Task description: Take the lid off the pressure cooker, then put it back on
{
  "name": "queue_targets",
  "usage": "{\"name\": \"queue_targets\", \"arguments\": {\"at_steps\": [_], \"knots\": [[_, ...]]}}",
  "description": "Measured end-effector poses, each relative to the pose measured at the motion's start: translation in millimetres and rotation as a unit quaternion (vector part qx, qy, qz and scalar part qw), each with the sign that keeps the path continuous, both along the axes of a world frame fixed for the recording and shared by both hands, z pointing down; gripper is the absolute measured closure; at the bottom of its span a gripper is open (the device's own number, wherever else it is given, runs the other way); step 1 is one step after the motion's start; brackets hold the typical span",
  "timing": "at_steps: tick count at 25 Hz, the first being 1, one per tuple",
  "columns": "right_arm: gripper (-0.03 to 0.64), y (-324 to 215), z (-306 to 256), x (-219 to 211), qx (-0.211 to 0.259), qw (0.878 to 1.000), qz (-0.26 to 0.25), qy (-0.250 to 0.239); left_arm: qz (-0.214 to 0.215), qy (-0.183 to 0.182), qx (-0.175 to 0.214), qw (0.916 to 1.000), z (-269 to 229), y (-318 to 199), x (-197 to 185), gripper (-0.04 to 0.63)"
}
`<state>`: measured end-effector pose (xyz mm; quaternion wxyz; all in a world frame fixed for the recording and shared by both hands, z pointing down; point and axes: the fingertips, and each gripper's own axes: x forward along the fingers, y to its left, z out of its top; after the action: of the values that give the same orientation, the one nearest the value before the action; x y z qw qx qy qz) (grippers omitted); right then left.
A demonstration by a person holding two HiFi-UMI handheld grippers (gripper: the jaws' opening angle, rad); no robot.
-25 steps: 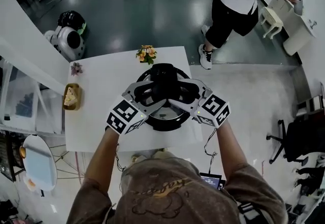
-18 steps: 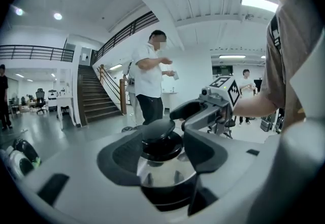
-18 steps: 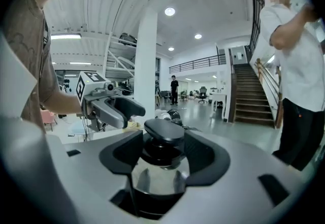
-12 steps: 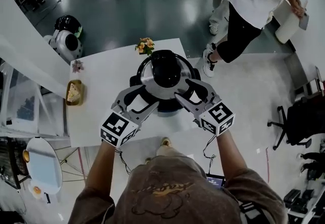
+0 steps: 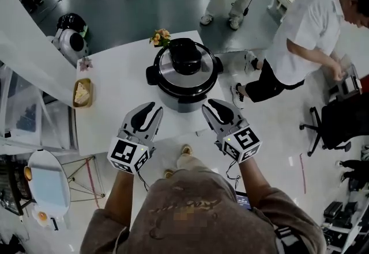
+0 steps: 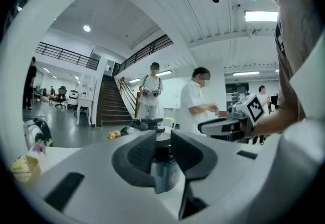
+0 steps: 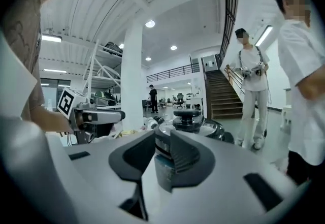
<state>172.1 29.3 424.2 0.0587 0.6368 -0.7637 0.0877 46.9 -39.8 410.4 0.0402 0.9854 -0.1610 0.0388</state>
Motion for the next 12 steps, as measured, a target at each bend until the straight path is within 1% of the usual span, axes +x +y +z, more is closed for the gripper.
{"name": "queue_targets", "arguments": {"at_steps": [3, 7, 9, 12], "knots": [[0.559, 15.7, 12.0, -6.8, -0.002, 1.000, 0.023, -0.018, -0.031, 0.001, 0.004, 0.9995, 10.1, 3.6, -16.9, 0.548], [0.612, 27.2, 28.4, -17.8, -0.006, 0.999, 0.037, -0.028, -0.068, 0.001, -0.015, 0.9976, 26.6, 4.6, -33.3, 0.591], [0.620, 30.1, 35.9, -19.3, -0.010, 0.998, 0.048, -0.032, -0.080, -0.002, -0.019, 0.9966, 33.3, 5.4, -39.5, 0.591], [0.621, 33.5, 41.0, -18.6, -0.011, 0.997, 0.065, -0.031, -0.086, -0.002, -0.025, 0.9960, 37.6, 7.7, -46.0, 0.591]]}}
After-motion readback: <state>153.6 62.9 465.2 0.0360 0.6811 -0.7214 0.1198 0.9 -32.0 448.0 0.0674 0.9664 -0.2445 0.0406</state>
